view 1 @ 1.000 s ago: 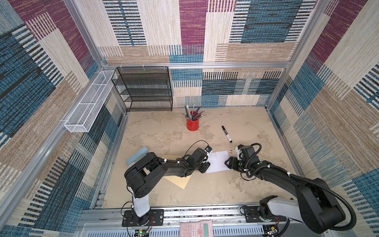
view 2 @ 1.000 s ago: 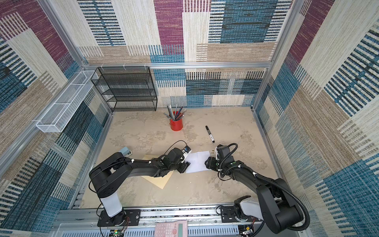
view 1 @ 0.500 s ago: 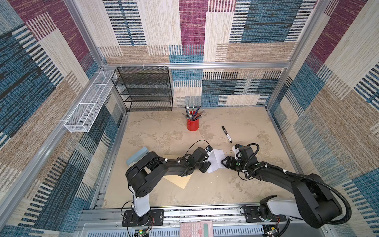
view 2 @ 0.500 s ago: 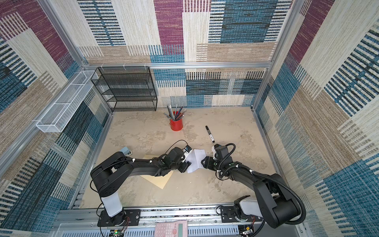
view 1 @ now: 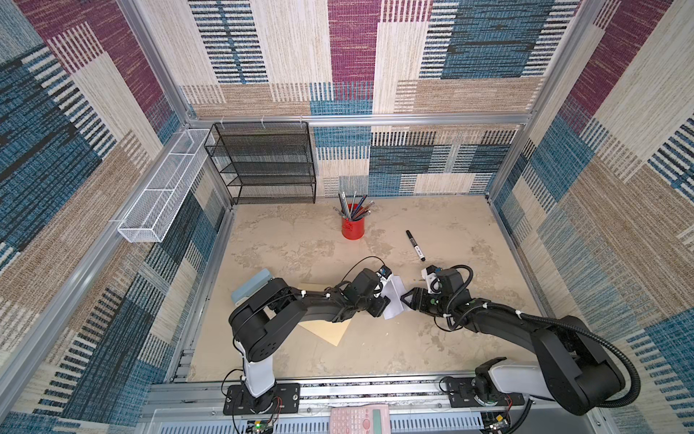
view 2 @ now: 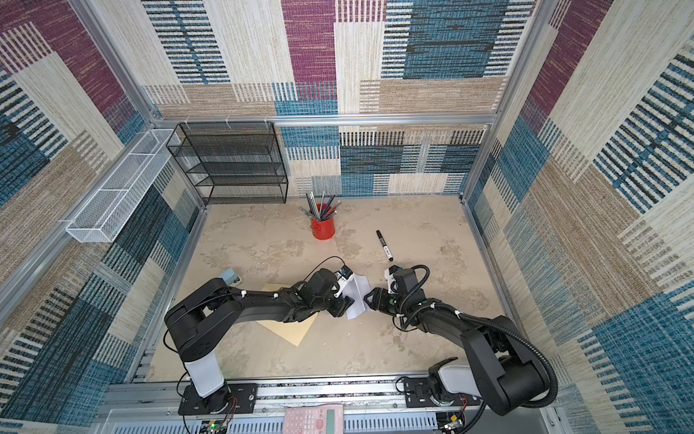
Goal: Fold the letter paper in half and place it into the envelope
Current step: Fold the letter paper at the center of the board.
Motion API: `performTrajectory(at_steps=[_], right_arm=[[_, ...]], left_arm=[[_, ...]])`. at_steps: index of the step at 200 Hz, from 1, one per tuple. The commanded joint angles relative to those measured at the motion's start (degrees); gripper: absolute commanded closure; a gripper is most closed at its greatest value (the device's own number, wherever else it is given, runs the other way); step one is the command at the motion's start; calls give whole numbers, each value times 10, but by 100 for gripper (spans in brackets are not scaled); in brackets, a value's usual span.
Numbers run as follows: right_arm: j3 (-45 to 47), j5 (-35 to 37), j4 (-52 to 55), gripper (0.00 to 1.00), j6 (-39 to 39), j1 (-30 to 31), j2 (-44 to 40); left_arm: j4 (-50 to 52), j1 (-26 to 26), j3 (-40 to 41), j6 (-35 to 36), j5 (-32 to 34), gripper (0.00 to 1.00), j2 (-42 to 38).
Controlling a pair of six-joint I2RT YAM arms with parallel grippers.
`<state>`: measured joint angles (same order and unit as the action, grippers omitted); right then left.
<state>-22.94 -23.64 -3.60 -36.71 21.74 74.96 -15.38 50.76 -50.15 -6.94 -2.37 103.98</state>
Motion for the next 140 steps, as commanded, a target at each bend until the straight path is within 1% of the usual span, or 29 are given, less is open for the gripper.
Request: performTrajectory(at_steps=[1,25,51,79,104,117,140], right_arm=[[2,-9,7,38,-13,2,-5],[3,-10,5,38,-15,3,-6],[9,-16,-6,38,-21,4,-5],[18,-24,-21,38,-29,4,-1],[21,-21,-22,38,-31,4,0],[22,-18,-22,38,-31,5,0],[24,-11,-18,38,-31,5,2]], left_arm=[[-45,0,10,-19,-31,37,-19],[-78,0,20,-29,-43,35,-31],[-103,-1,25,-47,-58,35,-23],[-160,-4,42,-88,-94,35,-11],[-231,-9,67,-132,-100,33,-14],[-235,-13,72,-141,-101,33,-17],[-208,-15,65,-145,-101,33,-24]])
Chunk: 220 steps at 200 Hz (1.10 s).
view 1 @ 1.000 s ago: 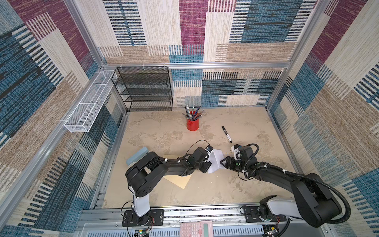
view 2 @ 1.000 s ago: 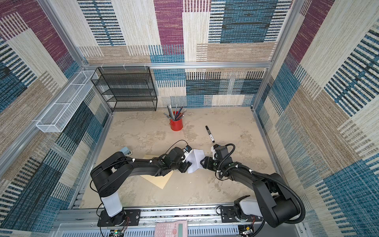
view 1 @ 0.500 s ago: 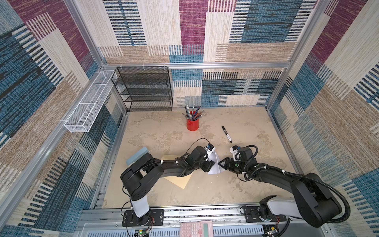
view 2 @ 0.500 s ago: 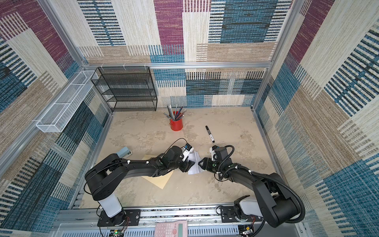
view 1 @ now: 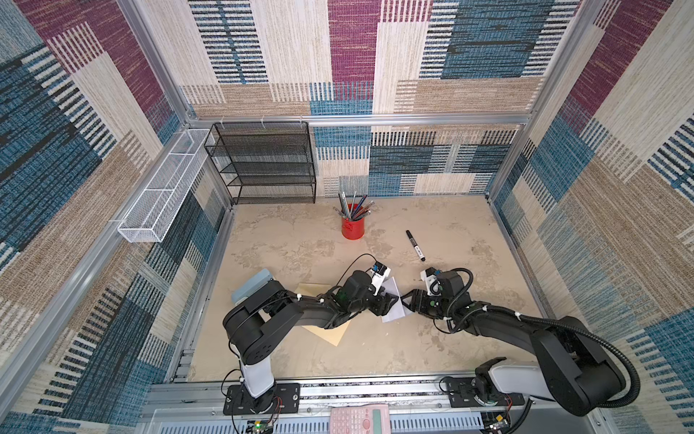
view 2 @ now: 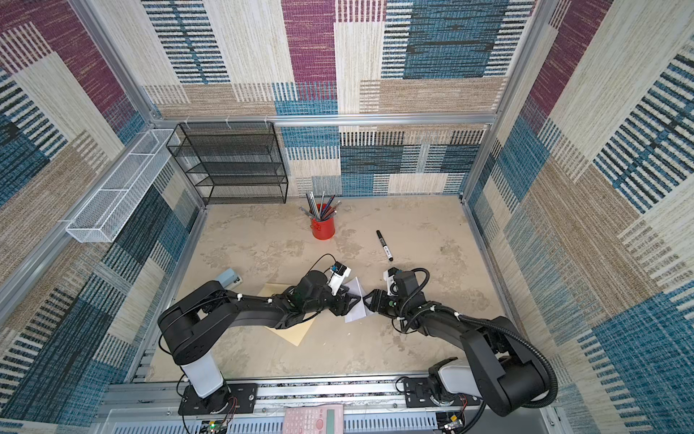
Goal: Fold the letter paper in half and place it into the envelope
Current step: Fold the letter paper at the center of the board.
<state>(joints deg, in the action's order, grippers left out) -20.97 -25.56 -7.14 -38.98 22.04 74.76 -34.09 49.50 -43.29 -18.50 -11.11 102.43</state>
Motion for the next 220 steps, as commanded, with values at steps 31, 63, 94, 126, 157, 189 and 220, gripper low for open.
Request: performTrajectory(at_steps=[31,63,94,126,157,189,220], right_arm=[[8,11,14,38,-10,2,5],[8,10,9,38,-11,1,12],[12,8,5,38,-11,1,15],[16,7,1,39,-12,1,15],[15,7,2,39,-10,1,14],[15,8,5,39,-9,2,11],[16,14,12,39,-8,1,1]], left_arm=[[22,-6,-17,-44,-20,34,-15],[16,-13,-28,-73,-39,34,5],[36,-16,-48,-91,-51,35,26],[58,-22,-52,-98,-43,41,20],[150,-33,-101,-105,-68,50,30],[140,-38,-108,-124,-95,67,37],[149,-45,-112,-133,-110,77,30]])
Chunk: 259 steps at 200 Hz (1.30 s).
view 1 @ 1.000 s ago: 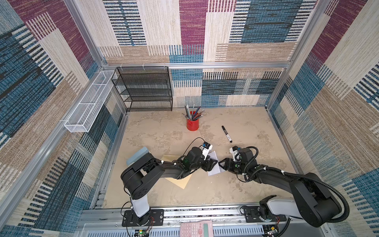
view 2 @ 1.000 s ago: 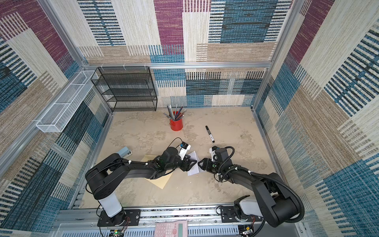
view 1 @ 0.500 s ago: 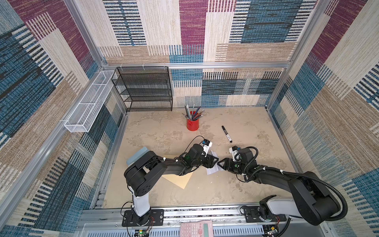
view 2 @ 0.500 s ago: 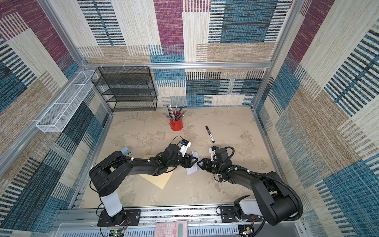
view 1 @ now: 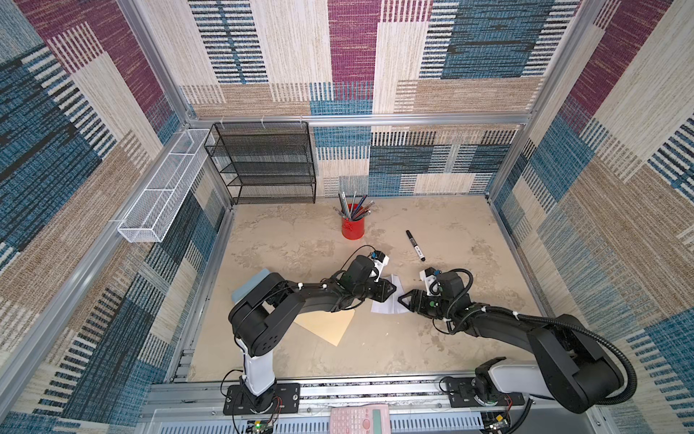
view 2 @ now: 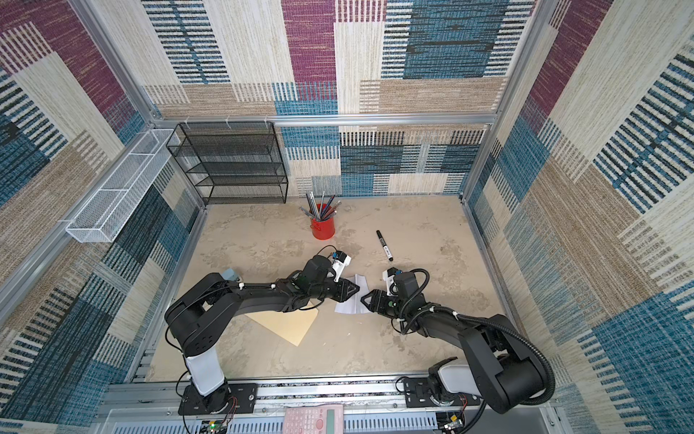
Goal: Fold the letter paper in half and place it into the envelope
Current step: Fold the letter paper at the center of the board, then pick up the letter paper from the center of the board, then fold the letter paper.
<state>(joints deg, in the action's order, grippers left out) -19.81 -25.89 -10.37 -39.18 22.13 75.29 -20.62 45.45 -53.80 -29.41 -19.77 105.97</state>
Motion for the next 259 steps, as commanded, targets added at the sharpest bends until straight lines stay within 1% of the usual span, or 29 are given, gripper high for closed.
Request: performTrajectory(at_steps=[1,25,44,56,75,93,103,119,132,133,152,168,178,189,204,232,259], right_arm=[[4,17,45,39,-6,1,-5],[3,17,44,39,-6,1,-3],[0,15,47,38,-6,0,-9],[-7,13,58,38,-6,0,-21],[-23,12,88,37,6,0,-64],[-34,29,129,33,25,-10,-142],[-39,27,149,31,37,-29,-184],[-39,-2,155,27,53,-66,-241],[-33,-42,135,24,63,-87,-266],[-32,-44,132,24,64,-88,-267],[-20,-106,79,20,67,-92,-267],[-1,-153,19,16,45,-93,-262],[8,-160,-4,12,35,-92,-262],[10,-167,-11,8,42,-93,-261],[10,-184,-17,5,52,-92,-254],[20,-219,-62,3,48,-93,-224],[33,-228,-116,3,28,-92,-198]], left_arm=[[14,-5,-7,-24,-25,78,-5],[30,-7,-15,-22,-38,86,-5],[46,-11,-22,-22,-52,93,-7],[44,-16,-17,-22,-60,100,-17],[40,-24,-6,-18,-66,100,-41],[54,-35,-3,-9,-74,100,-69],[63,-41,-3,-3,-84,100,-84],[66,-50,2,1,-101,100,-107],[50,-62,11,-1,-129,100,-122],[47,-63,12,-2,-139,100,-123],[-12,-82,36,-26,-190,100,-138],[-85,-101,60,-60,-232,100,-142],[-116,-108,72,-78,-249,100,-142],[-137,-113,80,-88,-262,100,-142],[-192,-119,92,-110,-284,100,-138],[-235,-125,104,-131,-311,100,-136],[-252,-127,108,-135,-331,100,-137]])
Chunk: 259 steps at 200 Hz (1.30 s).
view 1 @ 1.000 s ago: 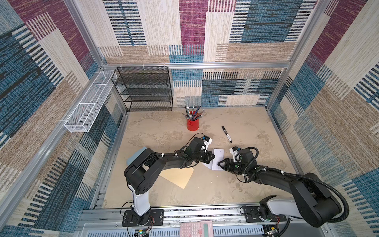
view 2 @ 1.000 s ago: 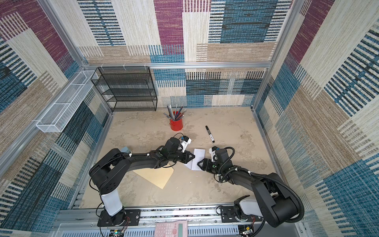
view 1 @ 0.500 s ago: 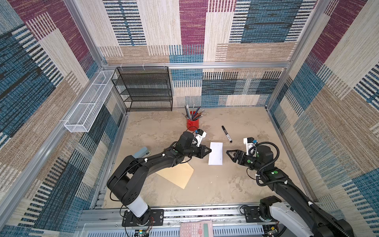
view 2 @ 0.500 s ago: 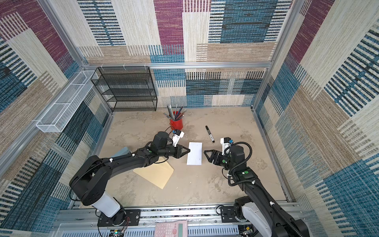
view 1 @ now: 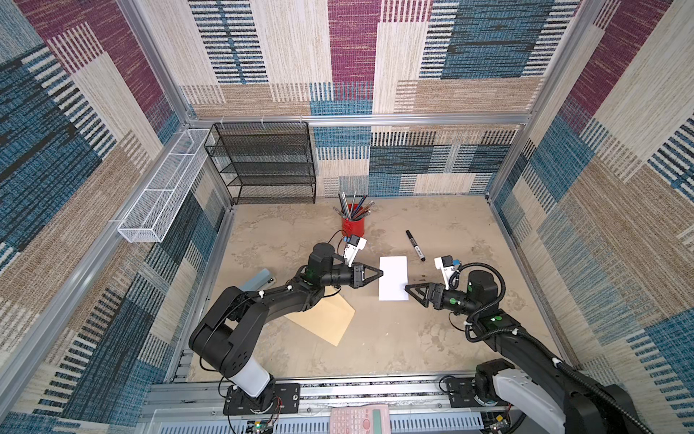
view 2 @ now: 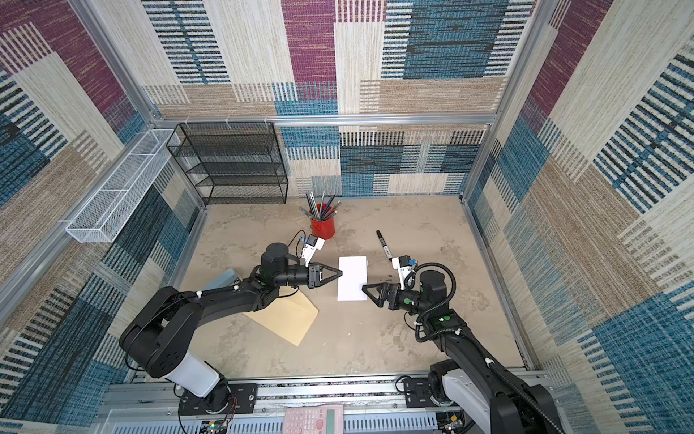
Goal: Fold the letter paper in half and place it into the envelope
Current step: Fold the letter paper.
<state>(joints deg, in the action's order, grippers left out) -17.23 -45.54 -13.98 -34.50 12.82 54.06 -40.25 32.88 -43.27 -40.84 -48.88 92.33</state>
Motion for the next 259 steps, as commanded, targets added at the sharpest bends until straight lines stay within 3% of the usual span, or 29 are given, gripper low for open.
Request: performTrajectory(at_steps=[1,54,110,144,157,185,204,218,228,259], right_arm=[[7,-32,-82,3,-19,1,15],[17,-77,-186,4,-62,3,47],[14,-92,-271,15,-97,19,103],[-4,-99,-300,35,-106,31,133],[-8,-101,-297,47,-107,30,134],[-12,-94,-281,86,-104,30,134],[-13,-88,-275,96,-101,31,134],[-15,-85,-272,100,-101,31,136],[-17,-85,-272,100,-101,30,137],[-28,-86,-270,100,-101,30,133]], left_arm=[[-55,-2,3,-20,-41,100,-1],[-80,-4,8,-30,-68,100,14],[-135,-4,6,-67,-100,100,37],[-140,-4,8,-73,-97,100,40],[-120,-4,8,-59,-92,100,36],[-45,-4,6,-7,-67,100,14],[30,-4,-1,39,-41,100,-7],[85,-4,-2,69,-17,86,-26],[103,-4,1,84,-2,64,-40],[124,-4,20,113,25,46,-83]])
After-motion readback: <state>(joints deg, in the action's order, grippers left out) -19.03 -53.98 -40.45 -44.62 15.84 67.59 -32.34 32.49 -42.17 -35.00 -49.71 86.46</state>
